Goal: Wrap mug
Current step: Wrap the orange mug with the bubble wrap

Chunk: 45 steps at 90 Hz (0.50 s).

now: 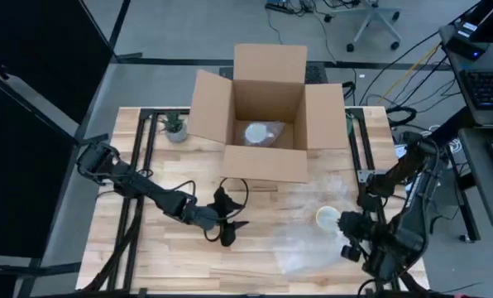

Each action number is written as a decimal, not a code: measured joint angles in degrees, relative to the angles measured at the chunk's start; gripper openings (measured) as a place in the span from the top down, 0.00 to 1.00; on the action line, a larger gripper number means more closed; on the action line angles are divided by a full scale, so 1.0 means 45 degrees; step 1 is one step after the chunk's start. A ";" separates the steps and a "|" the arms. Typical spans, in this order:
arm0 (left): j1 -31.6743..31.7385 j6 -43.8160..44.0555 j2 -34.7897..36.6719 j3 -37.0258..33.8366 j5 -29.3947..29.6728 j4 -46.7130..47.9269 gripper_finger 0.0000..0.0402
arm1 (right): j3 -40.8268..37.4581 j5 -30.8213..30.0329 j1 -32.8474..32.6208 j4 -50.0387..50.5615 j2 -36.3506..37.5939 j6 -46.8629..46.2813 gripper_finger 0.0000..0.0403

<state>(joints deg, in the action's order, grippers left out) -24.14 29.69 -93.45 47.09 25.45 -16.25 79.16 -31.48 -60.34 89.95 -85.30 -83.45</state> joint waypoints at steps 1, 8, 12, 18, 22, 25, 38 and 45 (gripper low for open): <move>0.0000 0.0000 0.0000 0.0000 0.0000 0.0000 0.37 | -0.0016 -0.0003 0.0000 -0.0012 0.0000 -0.0017 0.98; 0.0000 0.0000 0.0000 0.0000 -0.0032 0.0003 0.37 | -0.0236 0.0146 0.0002 -0.0171 0.0010 -0.0336 0.98; 0.0000 0.0000 0.0000 0.0000 -0.0067 0.0000 0.37 | -0.0296 0.0384 -0.0062 -0.0862 0.0007 -0.0297 0.98; -0.0019 0.0000 0.0000 0.0000 -0.0126 0.0005 0.37 | -0.0344 0.0594 -0.0402 -0.2644 0.0006 0.0483 0.98; -0.0045 -0.0005 0.0000 -0.0001 -0.0176 0.0005 0.37 | -0.0373 0.0615 -0.0661 -0.3900 -0.0021 0.0885 0.98; -0.0049 -0.0005 0.0000 -0.0001 -0.0185 0.0005 0.37 | -0.0385 0.0639 -0.0825 -0.4704 -0.0040 0.1050 0.98; -0.0058 -0.0010 0.0005 0.0000 -0.0208 0.0010 0.37 | -0.0385 0.0737 -0.1488 -0.7504 -0.0310 0.0657 0.98; -0.0049 -0.0012 0.0005 -0.0005 -0.0208 0.0010 0.37 | -0.0385 0.0758 -0.1856 -0.8426 -0.0497 -0.0066 0.98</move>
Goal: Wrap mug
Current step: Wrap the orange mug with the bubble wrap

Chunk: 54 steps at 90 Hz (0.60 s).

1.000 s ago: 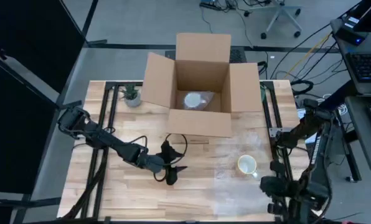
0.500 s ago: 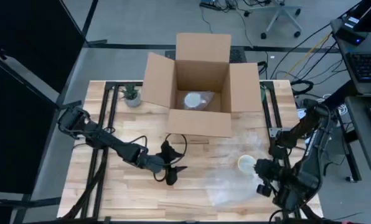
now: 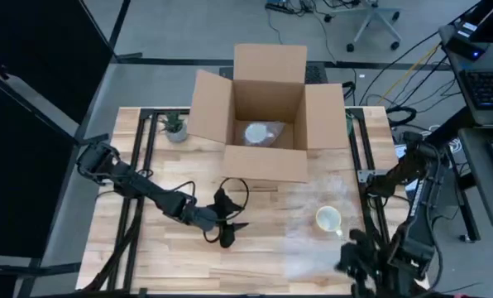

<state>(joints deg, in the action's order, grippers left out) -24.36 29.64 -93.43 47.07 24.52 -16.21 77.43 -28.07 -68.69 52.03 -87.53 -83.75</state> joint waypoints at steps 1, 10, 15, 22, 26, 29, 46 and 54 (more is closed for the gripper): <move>0.0000 0.0002 0.0000 0.0001 -0.0001 0.0000 0.37 | 0.0000 -0.0001 -0.0049 -0.0102 -0.0029 -0.0142 0.98; 0.0000 0.0002 0.0000 0.0005 -0.0010 0.0004 0.37 | 0.0000 0.0033 -0.0382 -0.0904 -0.0405 -0.1904 0.98; 0.0000 0.0002 0.0000 0.0004 -0.0016 0.0001 0.37 | 0.0000 0.0311 -0.0487 -0.1184 -0.0675 -0.2918 0.98; 0.0000 0.0002 0.0000 0.0005 -0.0021 0.0003 0.37 | 0.0000 0.0884 -0.0606 -0.1404 -0.1072 -0.4280 0.97; 0.0000 0.0002 0.0000 0.0005 -0.0021 0.0000 0.37 | 0.0000 0.1152 -0.0705 -0.1568 -0.1377 -0.4904 0.95; -0.0005 0.0002 0.0000 0.0000 -0.0021 0.0005 0.37 | 0.0000 0.1281 -0.0770 -0.1773 -0.1605 -0.5236 0.94; -0.0005 0.0007 0.0000 0.0000 -0.0074 -0.0005 0.37 | 0.0000 0.1342 -0.1026 -0.2138 -0.2665 -0.6179 0.77; -0.0010 0.0007 0.0000 0.0000 -0.0074 -0.0002 0.37 | -0.0005 0.1804 -0.1000 -0.2074 -0.2762 -0.6081 0.68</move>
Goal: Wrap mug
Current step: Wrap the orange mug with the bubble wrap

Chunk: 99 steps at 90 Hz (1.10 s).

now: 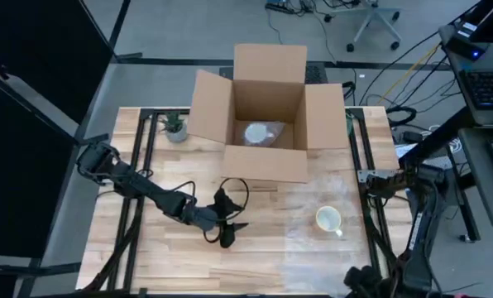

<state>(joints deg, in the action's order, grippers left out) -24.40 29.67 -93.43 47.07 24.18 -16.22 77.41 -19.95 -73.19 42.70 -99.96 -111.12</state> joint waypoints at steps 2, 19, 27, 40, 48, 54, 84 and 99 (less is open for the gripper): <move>0.0000 0.0000 0.0000 0.0000 0.0000 -0.0001 0.37 | 0.0000 0.0135 -0.0001 -0.0016 0.0032 0.0060 0.66; 0.0005 -0.0002 0.0000 0.0000 0.0000 0.0000 0.37 | 0.0000 0.0515 0.0000 -0.0206 0.0748 0.0591 0.55; 0.0000 -0.0002 0.0000 0.0000 0.0000 -0.0001 0.37 | 0.0005 0.0335 0.0003 -0.0030 0.1119 0.1308 0.54; 0.0001 -0.0001 0.0000 0.0000 0.0000 0.0002 0.37 | 0.0005 -0.1780 0.0485 0.0673 0.1394 0.3052 0.54; 0.0002 0.0000 0.0000 0.0000 0.0000 -0.0002 0.37 | 0.0005 -0.2498 0.1172 0.1253 0.1317 0.4712 0.55; 0.0000 0.0000 0.0000 0.0000 0.0000 0.0001 0.37 | 0.0005 -0.2602 0.1757 0.2165 0.1195 0.5627 0.55; 0.0000 0.0005 0.0000 0.0000 0.0000 -0.0007 0.37 | 0.0011 -0.0715 0.4071 0.6188 0.1381 0.9082 0.56; 0.0000 0.0001 0.0000 0.0000 0.0005 -0.0012 0.37 | -0.0326 -0.0112 0.4790 0.7998 0.1360 0.9025 0.57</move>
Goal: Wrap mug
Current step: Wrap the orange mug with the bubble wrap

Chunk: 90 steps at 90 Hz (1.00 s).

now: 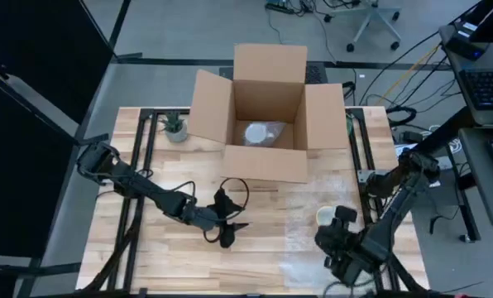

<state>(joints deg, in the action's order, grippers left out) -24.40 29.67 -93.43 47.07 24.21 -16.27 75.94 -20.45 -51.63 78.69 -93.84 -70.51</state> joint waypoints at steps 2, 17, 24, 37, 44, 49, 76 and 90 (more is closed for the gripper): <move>0.0000 0.0004 0.0000 0.0000 0.0000 0.0004 0.37 | -0.0098 0.0018 0.0076 0.0112 0.0000 -0.0077 0.57; 0.0000 0.0004 0.0000 0.0000 0.0000 0.0001 0.37 | -0.1026 0.0692 0.0728 -0.1064 -0.0002 0.0637 0.57; 0.0000 0.0004 0.0000 0.0000 0.0000 0.0004 0.37 | -0.1585 0.1379 0.1088 -0.1768 -0.0019 0.1105 0.57; -0.0024 0.0004 0.0000 0.0000 0.0000 0.0007 0.37 | -0.2520 0.1650 0.1452 -0.2851 -0.0014 0.1406 0.57; -0.0034 0.0009 0.0000 0.0000 0.0000 0.0004 0.37 | -0.3001 0.1923 0.1680 -0.3562 -0.0010 0.1776 0.57; -0.0034 0.0004 0.0000 0.0000 0.0000 0.0004 0.37 | -0.3237 0.2007 0.1811 -0.3808 -0.0015 0.1997 0.59; -0.0034 -0.0001 0.0000 0.0000 0.0000 0.0009 0.37 | -0.3077 0.2297 0.1995 -0.3505 -0.0010 0.2918 0.90; -0.0034 -0.0001 0.0000 0.0000 0.0003 0.0008 0.37 | -0.2553 0.2291 0.1993 -0.2409 -0.0010 0.2914 0.97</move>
<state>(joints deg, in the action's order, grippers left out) -24.56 29.67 -93.43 47.07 24.22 -16.24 64.45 -10.14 -42.66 67.85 -93.89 -57.39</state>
